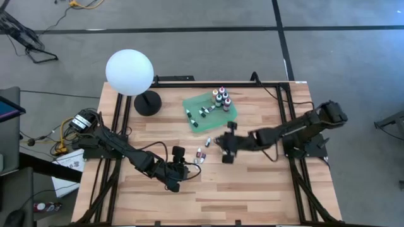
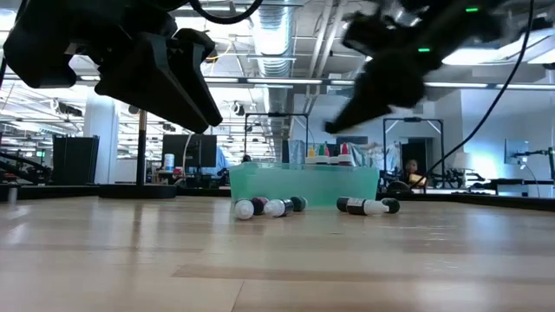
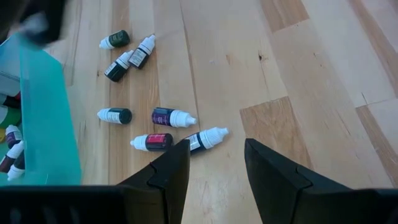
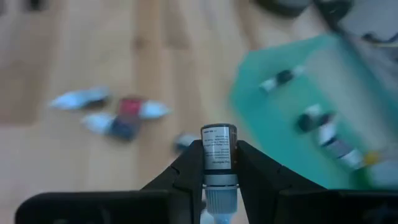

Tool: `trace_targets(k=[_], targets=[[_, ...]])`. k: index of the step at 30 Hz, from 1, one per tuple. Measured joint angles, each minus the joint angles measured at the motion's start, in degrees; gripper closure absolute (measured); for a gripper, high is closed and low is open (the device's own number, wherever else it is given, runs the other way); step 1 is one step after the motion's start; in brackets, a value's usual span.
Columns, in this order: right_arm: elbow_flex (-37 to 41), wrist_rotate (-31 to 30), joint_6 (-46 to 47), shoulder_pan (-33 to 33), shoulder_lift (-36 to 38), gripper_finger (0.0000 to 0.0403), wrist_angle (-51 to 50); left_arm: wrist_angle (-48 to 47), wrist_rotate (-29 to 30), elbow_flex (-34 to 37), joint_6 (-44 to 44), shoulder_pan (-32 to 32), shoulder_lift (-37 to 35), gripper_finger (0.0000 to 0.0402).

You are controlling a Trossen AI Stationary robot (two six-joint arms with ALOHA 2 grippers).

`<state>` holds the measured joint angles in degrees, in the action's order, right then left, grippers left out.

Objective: Pick & Place food coloring
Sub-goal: Put the black food coloring bottle into the green bin

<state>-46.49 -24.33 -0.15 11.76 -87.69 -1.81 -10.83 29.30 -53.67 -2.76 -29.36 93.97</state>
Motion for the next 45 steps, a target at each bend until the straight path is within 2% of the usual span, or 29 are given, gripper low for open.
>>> trace_targets(k=[4,9,17,26,34,39,42,45], targets=[[-4.24,1.40,-5.21,-6.46,-2.72,0.0330,1.30,0.13,0.00,0.24,-0.01,0.00,-0.02,0.0253],[-9.07,4.77,-6.35,-13.67,-8.01,0.0330,0.90,-0.03,0.00,0.70,-0.16,0.00,-0.02,0.0253],[-13.84,6.46,-5.49,-18.82,-16.45,0.0328,0.59,-0.17,0.02,0.70,-0.51,0.00,-0.02,0.0253],[-15.01,6.42,-4.21,-19.40,-18.05,0.0294,1.00,-0.07,0.14,0.72,-0.53,0.00,-0.02,0.0253],[-15.01,6.27,-4.40,-19.24,-16.19,0.0262,0.38,0.02,0.96,0.72,-0.51,0.50,-0.02,0.0253],[-15.01,6.22,-5.43,-16.58,-11.77,0.0243,-5.02,-0.13,0.93,0.72,1.31,1.16,-0.02,0.0253],[-14.99,6.23,-5.80,-13.84,-8.44,0.0238,-8.68,0.57,-1.24,0.72,4.02,2.34,0.38,0.0253],[-14.97,6.20,-5.87,-10.69,-5.15,0.0237,-12.55,3.08,-6.09,0.72,7.82,4.51,2.06,0.0253]])
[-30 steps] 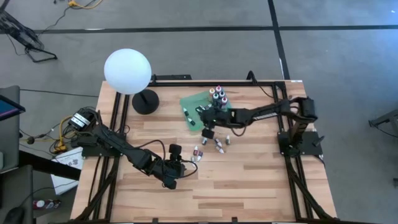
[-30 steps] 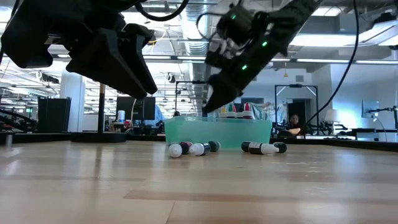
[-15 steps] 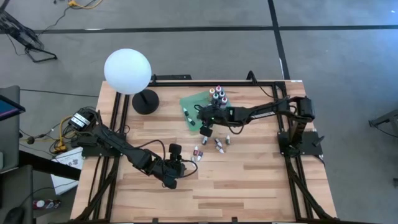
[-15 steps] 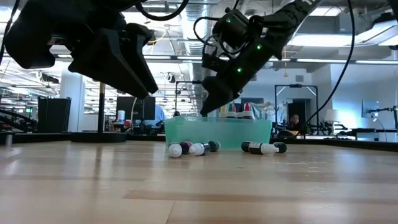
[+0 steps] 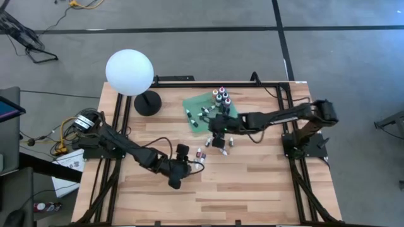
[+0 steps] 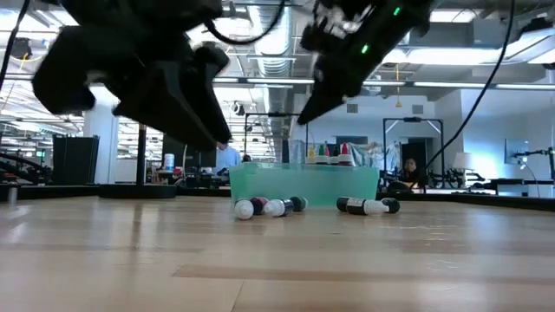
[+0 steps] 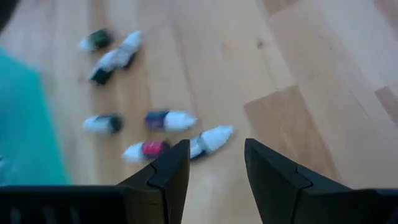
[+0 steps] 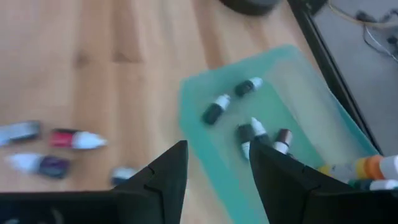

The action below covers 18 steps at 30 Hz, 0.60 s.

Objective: Pick & Place food coloring
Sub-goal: Put the black food coloring bottle into the green bin

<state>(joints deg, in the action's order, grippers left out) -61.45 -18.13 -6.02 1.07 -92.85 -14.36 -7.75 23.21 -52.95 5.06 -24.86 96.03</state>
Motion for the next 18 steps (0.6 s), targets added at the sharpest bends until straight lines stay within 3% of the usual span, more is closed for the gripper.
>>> trace_targets(k=[7,18], targets=[[0.04,-1.54,4.73,9.47,6.59,0.0243,-9.79,7.77,-12.46,0.02,9.43,6.69,6.17,0.0253],[0.04,-20.47,19.12,27.03,10.68,0.0242,-19.68,4.82,-18.80,0.02,15.57,11.58,7.32,0.0253]])
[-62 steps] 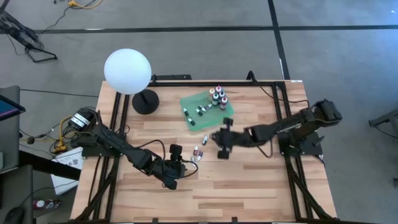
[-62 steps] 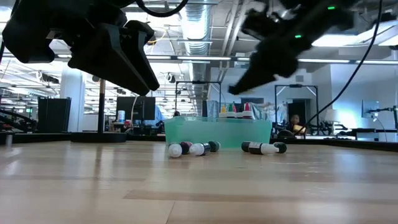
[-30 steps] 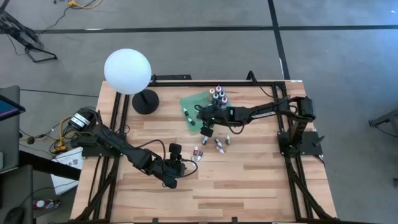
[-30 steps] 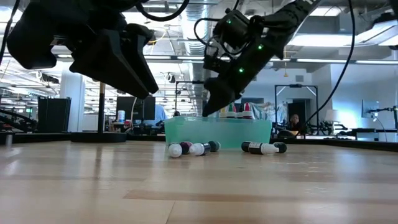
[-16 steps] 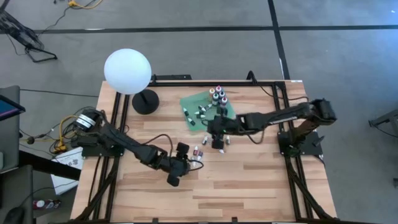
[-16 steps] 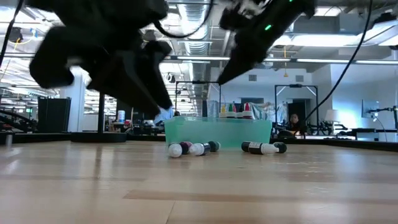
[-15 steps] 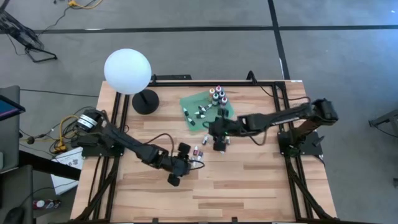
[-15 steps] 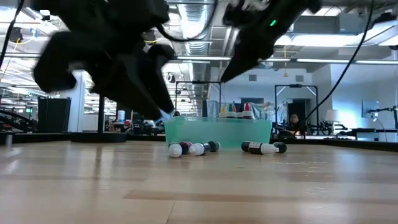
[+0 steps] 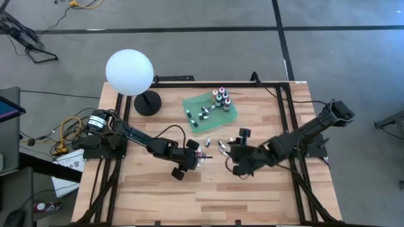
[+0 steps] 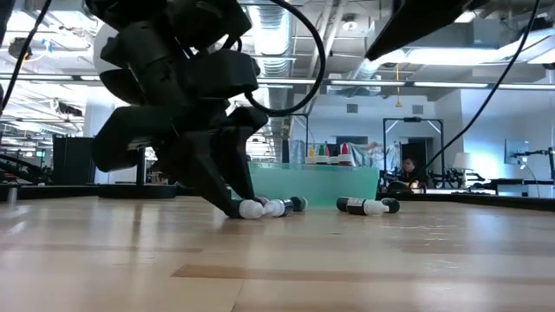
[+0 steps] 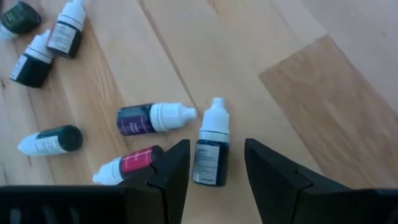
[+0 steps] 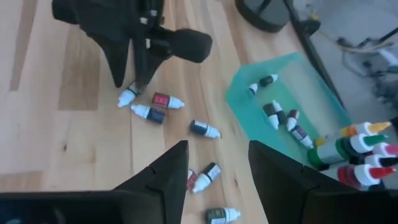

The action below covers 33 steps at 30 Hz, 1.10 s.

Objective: Pick & Place food coloring
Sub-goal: Put the black food coloring bottle into the green bin

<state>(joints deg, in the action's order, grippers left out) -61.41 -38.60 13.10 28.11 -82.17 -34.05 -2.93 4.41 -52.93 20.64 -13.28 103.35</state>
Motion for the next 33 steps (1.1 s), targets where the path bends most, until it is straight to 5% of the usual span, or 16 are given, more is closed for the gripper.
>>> trace_targets(k=[6,22,33], targets=[[0.02,-5.13,4.29,5.48,-0.62,0.0249,-0.75,-0.27,-1.13,0.00,-0.95,1.17,0.00,0.0253],[0.01,-6.98,10.93,8.94,-0.58,0.0260,-3.34,-2.58,-1.09,0.00,-4.89,1.27,0.01,0.0254],[1.49,-6.94,10.96,8.88,-0.61,0.0266,-2.34,-2.01,-2.54,-0.22,-5.85,1.25,2.38,0.0324]])
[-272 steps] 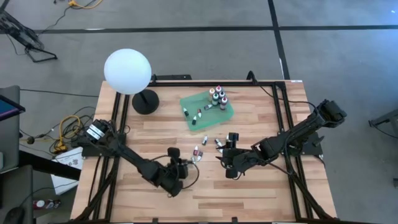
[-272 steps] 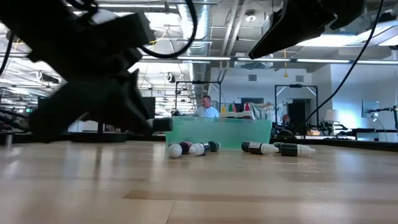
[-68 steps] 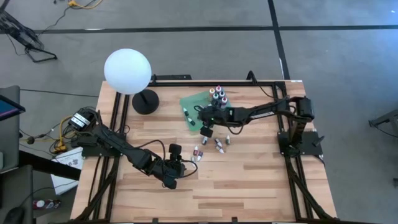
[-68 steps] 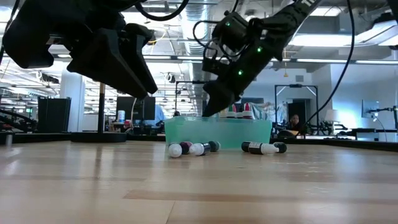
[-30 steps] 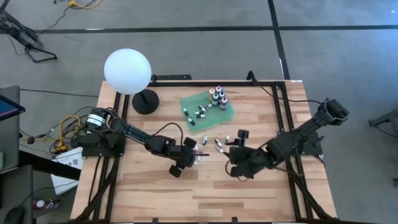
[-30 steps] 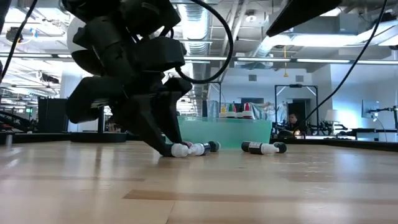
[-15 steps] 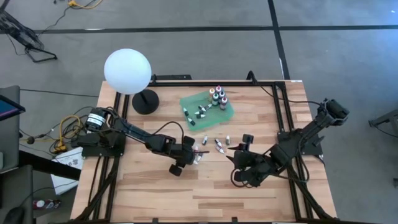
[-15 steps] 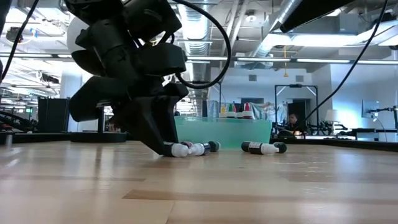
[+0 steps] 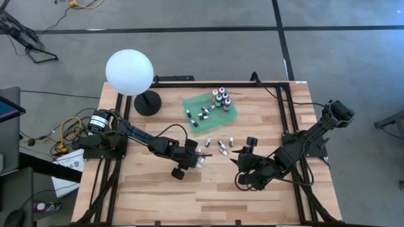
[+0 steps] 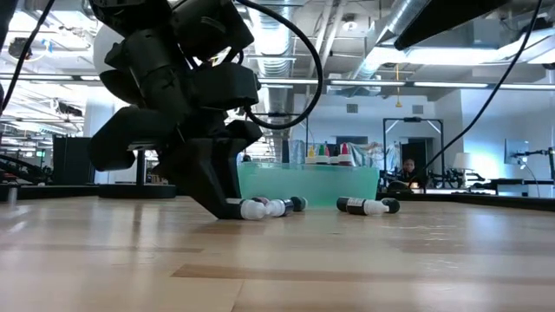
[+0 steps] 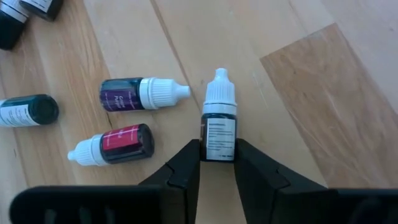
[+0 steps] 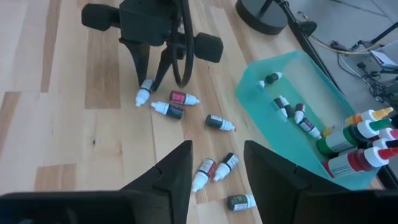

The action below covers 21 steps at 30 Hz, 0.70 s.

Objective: Pick & Place food coloring
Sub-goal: Put the black food coloring bottle into the green bin

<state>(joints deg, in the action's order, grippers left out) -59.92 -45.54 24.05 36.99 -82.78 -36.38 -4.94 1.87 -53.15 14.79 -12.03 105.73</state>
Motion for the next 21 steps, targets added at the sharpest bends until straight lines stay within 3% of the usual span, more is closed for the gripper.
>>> trace_targets(k=[12,21], targets=[[3.42,0.12,0.00,-2.69,-0.01,0.0267,1.01,-0.42,0.54,-0.81,-2.02,-0.31,0.01,0.0323],[3.43,0.17,0.00,-3.01,-0.02,0.0269,1.00,-7.21,7.75,-6.19,-1.86,-1.53,-0.60,0.0323]])
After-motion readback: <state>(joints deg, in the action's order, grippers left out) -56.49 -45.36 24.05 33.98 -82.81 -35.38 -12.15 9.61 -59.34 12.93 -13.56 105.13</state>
